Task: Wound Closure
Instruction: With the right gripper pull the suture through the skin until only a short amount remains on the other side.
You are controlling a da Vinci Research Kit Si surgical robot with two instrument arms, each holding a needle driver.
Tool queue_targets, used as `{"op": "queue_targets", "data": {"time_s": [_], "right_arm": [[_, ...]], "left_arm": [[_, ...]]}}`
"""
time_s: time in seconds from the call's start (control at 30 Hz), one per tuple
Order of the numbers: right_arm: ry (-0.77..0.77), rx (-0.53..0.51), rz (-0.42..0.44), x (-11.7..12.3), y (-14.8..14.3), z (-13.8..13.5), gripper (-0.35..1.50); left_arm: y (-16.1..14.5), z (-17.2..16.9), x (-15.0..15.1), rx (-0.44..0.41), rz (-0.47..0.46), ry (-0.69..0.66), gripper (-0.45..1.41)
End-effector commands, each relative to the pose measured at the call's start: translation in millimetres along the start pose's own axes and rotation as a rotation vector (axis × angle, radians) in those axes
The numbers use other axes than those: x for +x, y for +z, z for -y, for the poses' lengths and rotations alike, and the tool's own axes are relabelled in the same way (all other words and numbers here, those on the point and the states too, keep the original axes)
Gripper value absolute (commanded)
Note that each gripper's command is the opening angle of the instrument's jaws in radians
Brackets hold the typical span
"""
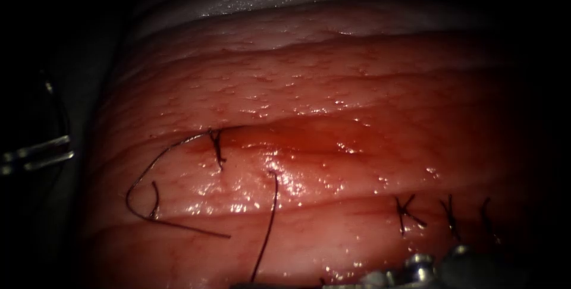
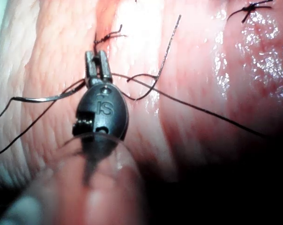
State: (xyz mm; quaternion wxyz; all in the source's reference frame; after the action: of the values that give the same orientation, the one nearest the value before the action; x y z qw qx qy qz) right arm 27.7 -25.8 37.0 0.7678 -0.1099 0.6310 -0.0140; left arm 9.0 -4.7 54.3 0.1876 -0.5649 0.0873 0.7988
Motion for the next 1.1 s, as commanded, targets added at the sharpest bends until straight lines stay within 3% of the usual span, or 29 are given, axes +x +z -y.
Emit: {"op": "queue_targets", "data": {"time_s": [0.03, 0.17, 0.43, 0.57, 0.6, 0.63, 0.7, 0.73, 0.87, 1.1], "right_arm": [[-0.011, -0.025, 0.011, -2.5, 0.6, -1.3, 1.45], [-0.026, -0.052, 0.066, -8.2, 1.1, -3.3, 1.43], [0.049, -0.07, 0.083, -16.1, 3.7, -4.3, 1.38], [0.094, -0.07, 0.078, -18.4, 4.8, -4.1, 1.31], [0.098, -0.07, 0.077, -18.7, 4.9, -4.1, 1.23], [0.108, -0.071, 0.077, -19.0, 5.0, -4.0, 0.98], [0.105, -0.054, 0.084, -19.0, 4.8, -3.7, 0.0], [0.134, -0.037, 0.095, -18.9, 4.8, -3.6, -0.35], [0.203, -0.002, 0.129, -17.9, 4.0, -3.1, -0.35], [0.21, 0.036, 0.145, -13.1, 2.4, -0.4, -0.35]], "left_arm": [[0.7, -0.2, -0.4, -0.001, -0.001, 0.0, -0.45], [0.7, -0.2, -0.4, 0.0, -0.001, 0.0, -0.45], [0.8, -0.2, -0.5, 0.0, 0.0, 0.0, -0.45], [0.8, -0.2, -0.5, 0.0, 0.0, 0.0, -0.45], [0.8, -0.2, -0.5, 0.0, 0.0, 0.0, -0.45], [0.8, -0.2, -0.5, 0.001, 0.0, 0.0, -0.45], [0.8, -0.2, -0.5, 0.001, 0.0, 0.0, -0.45], [0.8, -0.2, -0.5, 0.001, 0.0, 0.0, -0.45], [0.8, -0.2, -0.5, 0.001, 0.0, 0.0, -0.45], [0.8, -0.2, -0.5, 0.001, 0.0, 0.0, -0.45]]}}
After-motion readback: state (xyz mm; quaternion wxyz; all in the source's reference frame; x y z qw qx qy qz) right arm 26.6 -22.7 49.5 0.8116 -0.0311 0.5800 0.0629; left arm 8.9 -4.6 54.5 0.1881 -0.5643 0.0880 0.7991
